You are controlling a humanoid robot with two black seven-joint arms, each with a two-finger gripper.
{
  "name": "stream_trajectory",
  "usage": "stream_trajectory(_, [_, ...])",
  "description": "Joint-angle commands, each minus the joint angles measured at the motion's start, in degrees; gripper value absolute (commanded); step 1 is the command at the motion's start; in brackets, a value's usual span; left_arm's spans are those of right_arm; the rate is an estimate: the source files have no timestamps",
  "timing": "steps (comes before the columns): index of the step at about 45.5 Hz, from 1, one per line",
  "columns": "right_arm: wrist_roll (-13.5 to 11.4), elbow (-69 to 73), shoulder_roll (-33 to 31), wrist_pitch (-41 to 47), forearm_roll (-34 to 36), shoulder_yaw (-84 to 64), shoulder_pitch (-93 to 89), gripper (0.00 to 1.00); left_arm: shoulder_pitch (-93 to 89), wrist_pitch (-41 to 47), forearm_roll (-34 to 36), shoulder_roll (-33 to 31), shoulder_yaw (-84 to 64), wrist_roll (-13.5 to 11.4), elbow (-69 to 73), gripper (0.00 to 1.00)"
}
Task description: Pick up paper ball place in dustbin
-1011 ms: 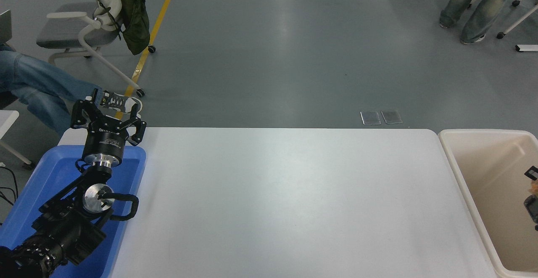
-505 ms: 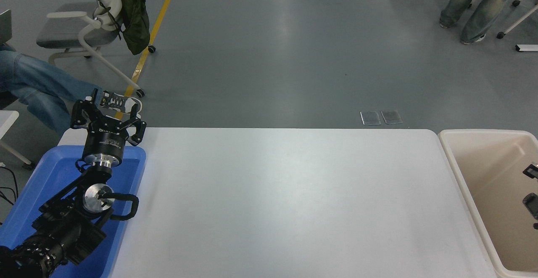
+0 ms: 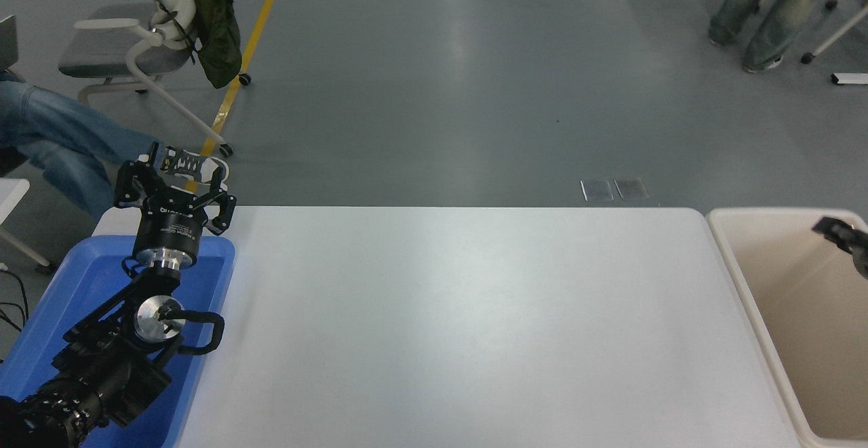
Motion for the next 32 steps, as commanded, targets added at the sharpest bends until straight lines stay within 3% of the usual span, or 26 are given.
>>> stream_trajectory(1, [-0.1, 13.6, 0.7, 12.7, 0.0, -6.0, 18.0, 1.00, 0.0, 0.0, 0.0, 0.0, 0.0, 0.0, 0.0, 0.99])
stream_trajectory(11, [-0.2, 13.3, 8.8, 49.1, 0.7, -7.3, 38.0, 1.00, 0.0, 0.0, 0.0, 0.0, 0.0, 0.0, 0.0, 0.99])
stream_trajectory(23, [-0.5, 13.7, 23.6, 50.1, 1.1, -15.1, 46.3, 1.00, 0.0, 0.0, -0.1, 0.0, 0.0, 0.0, 0.0, 0.99])
stream_trajectory(32, [-0.4, 14.1, 26.8, 50.1, 1.2, -15.9, 49.0, 1.00, 0.1, 0.0, -0.1, 0.0, 0.0, 0.0, 0.0, 0.99])
